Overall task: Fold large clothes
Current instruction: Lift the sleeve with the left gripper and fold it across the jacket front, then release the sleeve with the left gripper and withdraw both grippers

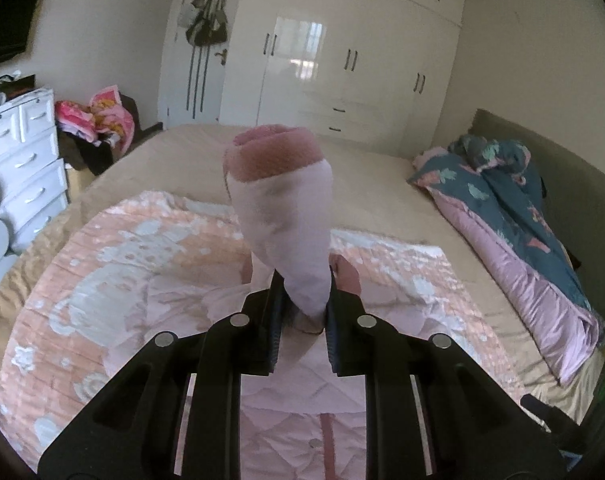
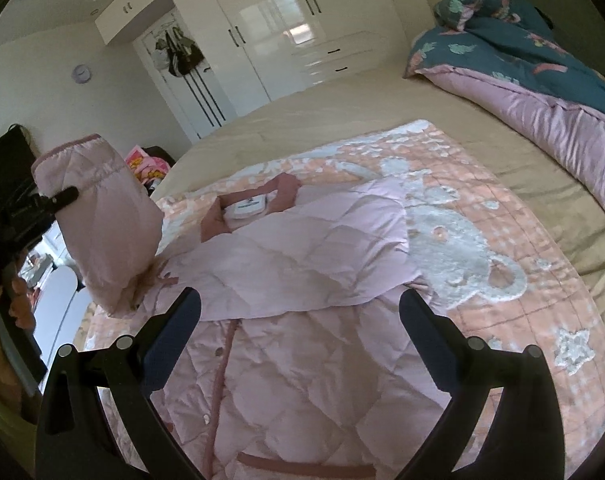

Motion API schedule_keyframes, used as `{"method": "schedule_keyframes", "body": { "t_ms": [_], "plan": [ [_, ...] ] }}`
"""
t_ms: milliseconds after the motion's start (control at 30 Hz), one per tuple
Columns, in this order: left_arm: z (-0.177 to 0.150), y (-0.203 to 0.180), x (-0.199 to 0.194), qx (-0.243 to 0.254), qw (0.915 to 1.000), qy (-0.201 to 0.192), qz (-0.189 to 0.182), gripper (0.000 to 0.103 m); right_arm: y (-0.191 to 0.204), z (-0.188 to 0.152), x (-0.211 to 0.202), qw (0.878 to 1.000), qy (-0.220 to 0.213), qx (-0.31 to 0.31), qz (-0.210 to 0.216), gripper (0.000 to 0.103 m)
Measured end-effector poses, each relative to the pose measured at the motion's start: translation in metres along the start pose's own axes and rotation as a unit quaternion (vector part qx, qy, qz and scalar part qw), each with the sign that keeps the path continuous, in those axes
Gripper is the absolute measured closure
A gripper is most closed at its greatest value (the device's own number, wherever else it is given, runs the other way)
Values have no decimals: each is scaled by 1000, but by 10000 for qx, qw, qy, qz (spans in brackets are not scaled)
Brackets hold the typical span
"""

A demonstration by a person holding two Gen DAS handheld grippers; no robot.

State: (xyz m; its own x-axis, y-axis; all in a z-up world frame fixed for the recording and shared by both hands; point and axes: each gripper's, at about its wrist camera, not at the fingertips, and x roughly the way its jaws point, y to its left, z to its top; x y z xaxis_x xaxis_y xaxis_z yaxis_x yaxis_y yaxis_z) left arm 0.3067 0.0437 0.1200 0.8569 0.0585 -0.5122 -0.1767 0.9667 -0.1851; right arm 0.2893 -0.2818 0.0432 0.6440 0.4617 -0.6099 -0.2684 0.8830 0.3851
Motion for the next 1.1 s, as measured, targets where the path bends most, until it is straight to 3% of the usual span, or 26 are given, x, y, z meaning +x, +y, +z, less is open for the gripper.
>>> {"method": "schedule_keyframes", "body": {
  "t_ms": [300, 633, 1100],
  "plan": [
    [-36, -34, 36, 334, 9983, 435, -197, 96, -28, -6, 4, 9991, 50, 413, -66, 4],
    [-94, -69, 72, 824, 9900, 1088, -350, 96, -47, -16, 11, 9977, 161, 646, -156, 4],
    [-157, -94, 98, 1653, 9661, 1957, -323, 83, -72, -18, 8, 9928, 107, 1168, -258, 4]
  ]
}}
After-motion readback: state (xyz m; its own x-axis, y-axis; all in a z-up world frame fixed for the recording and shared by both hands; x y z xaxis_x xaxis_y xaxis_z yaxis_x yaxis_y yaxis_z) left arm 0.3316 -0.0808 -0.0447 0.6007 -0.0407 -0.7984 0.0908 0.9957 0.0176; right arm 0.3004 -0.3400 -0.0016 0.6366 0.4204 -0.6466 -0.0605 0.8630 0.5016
